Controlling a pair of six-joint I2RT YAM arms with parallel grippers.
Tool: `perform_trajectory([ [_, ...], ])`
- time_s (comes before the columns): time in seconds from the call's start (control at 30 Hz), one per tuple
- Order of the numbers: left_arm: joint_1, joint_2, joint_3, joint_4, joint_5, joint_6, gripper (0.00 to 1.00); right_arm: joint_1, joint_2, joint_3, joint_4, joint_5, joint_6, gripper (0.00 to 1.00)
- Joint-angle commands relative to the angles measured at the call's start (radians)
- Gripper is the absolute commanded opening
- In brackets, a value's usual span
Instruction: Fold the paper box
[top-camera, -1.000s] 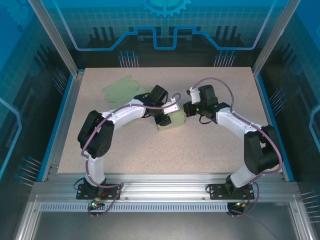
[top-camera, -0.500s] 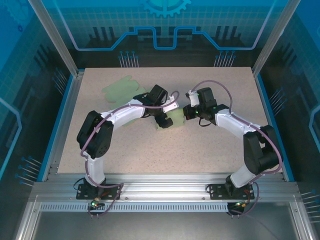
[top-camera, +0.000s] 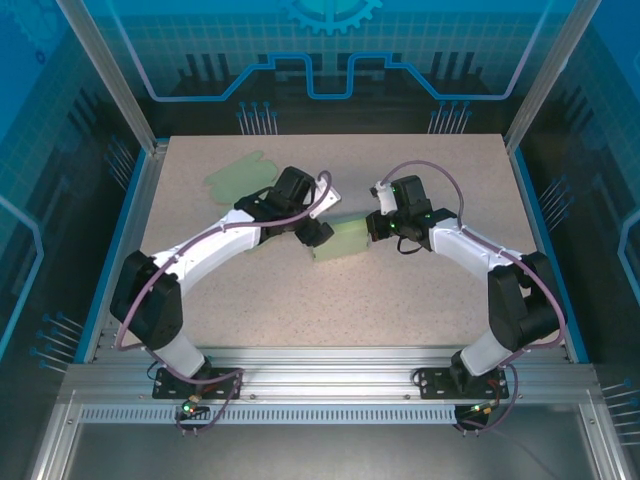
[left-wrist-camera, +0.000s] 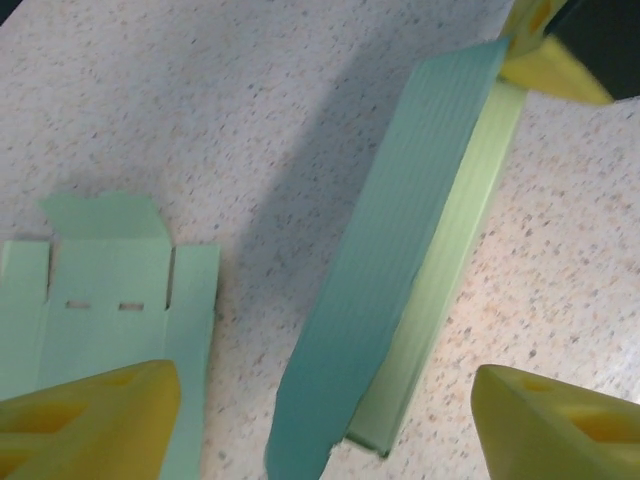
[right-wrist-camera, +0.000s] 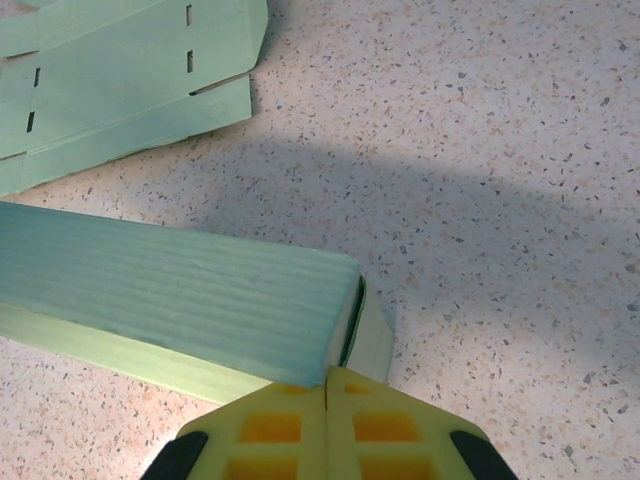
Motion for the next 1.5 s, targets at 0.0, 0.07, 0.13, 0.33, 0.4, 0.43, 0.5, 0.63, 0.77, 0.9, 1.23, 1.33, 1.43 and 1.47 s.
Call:
perform_trajectory([
  [0.0, 0.001, -0.029, -0.046, -0.089, -0.078, -0.068, 0.74, 0.018, -0.008, 0.01, -0.076, 0.018, 0.014, 0.0],
  [0.07, -0.001, -0.03, -0.068, -0.103, -0.107, -0.066, 0.68, 0.019, -0.01, 0.012, -0.075, 0.018, 0.015, 0.0],
  [0.13, 0.001, -0.024, -0.088, -0.106, -0.151, -0.062, 0.66, 0.019, -0.011, 0.012, -0.075, 0.016, 0.014, 0.0],
  [0.33, 0.001, 0.018, -0.066, -0.068, -0.186, -0.059, 0.49, 0.02, -0.012, 0.013, -0.076, 0.011, 0.012, 0.0],
  [0.4, 0.001, 0.026, -0.052, -0.055, -0.181, -0.063, 0.43, 0.021, -0.013, 0.012, -0.078, 0.01, 0.013, 0.0],
  [0.43, 0.001, 0.028, -0.043, -0.056, -0.176, -0.065, 0.41, 0.021, -0.015, 0.012, -0.076, 0.011, 0.015, 0.0],
  [0.5, 0.0, 0.033, -0.031, -0.057, -0.164, -0.068, 0.36, 0.024, -0.021, 0.01, -0.076, 0.01, 0.016, 0.0],
  [0.63, 0.001, 0.028, -0.024, -0.057, -0.143, -0.092, 0.23, 0.028, -0.027, 0.012, -0.083, 0.014, 0.019, 0.0],
  [0.77, 0.003, 0.022, -0.016, -0.056, -0.095, -0.129, 0.17, 0.031, -0.021, 0.014, -0.084, 0.023, 0.019, 0.0],
  [0.9, 0.006, 0.028, 0.004, -0.07, -0.054, -0.179, 0.1, 0.035, -0.017, 0.018, -0.089, 0.03, 0.021, 0.0],
  [1.23, 0.06, 0.048, 0.069, -0.155, 0.143, -0.359, 0.1, 0.055, -0.023, 0.041, -0.111, 0.063, 0.039, 0.0],
  [1.33, 0.064, 0.051, 0.067, -0.155, 0.173, -0.377, 0.11, 0.061, -0.021, 0.061, -0.134, 0.08, 0.058, 0.0],
  [1.43, 0.065, 0.062, 0.065, -0.156, 0.181, -0.377, 0.12, 0.066, -0.016, 0.085, -0.161, 0.093, 0.078, 0.0],
  [1.47, 0.064, 0.065, 0.065, -0.156, 0.186, -0.38, 0.12, 0.068, -0.013, 0.093, -0.169, 0.096, 0.083, 0.0],
])
